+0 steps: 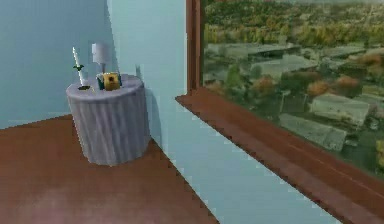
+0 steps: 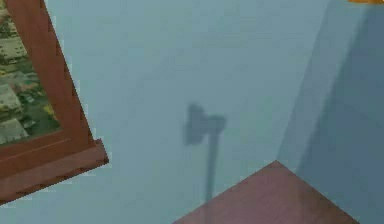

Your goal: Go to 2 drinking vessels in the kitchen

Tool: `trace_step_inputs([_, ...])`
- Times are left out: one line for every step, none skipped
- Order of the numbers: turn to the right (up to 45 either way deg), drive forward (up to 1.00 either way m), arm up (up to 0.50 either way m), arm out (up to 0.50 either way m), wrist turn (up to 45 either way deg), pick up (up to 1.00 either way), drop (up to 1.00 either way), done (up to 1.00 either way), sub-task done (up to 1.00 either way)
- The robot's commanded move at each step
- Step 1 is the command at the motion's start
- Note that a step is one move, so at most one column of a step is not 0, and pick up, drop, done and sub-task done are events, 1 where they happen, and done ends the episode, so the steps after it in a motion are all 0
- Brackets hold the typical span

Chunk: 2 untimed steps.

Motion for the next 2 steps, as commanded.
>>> trace_step_inputs([18.0, 0.00, 0.00, 0.00, 0.0, 0.00, 0.00, 0.00, 0.00])
trace_step_inputs([0.0, 0.05, 0.00, 0.00, 0.0, 0.00, 0.00, 0.00, 0.00])
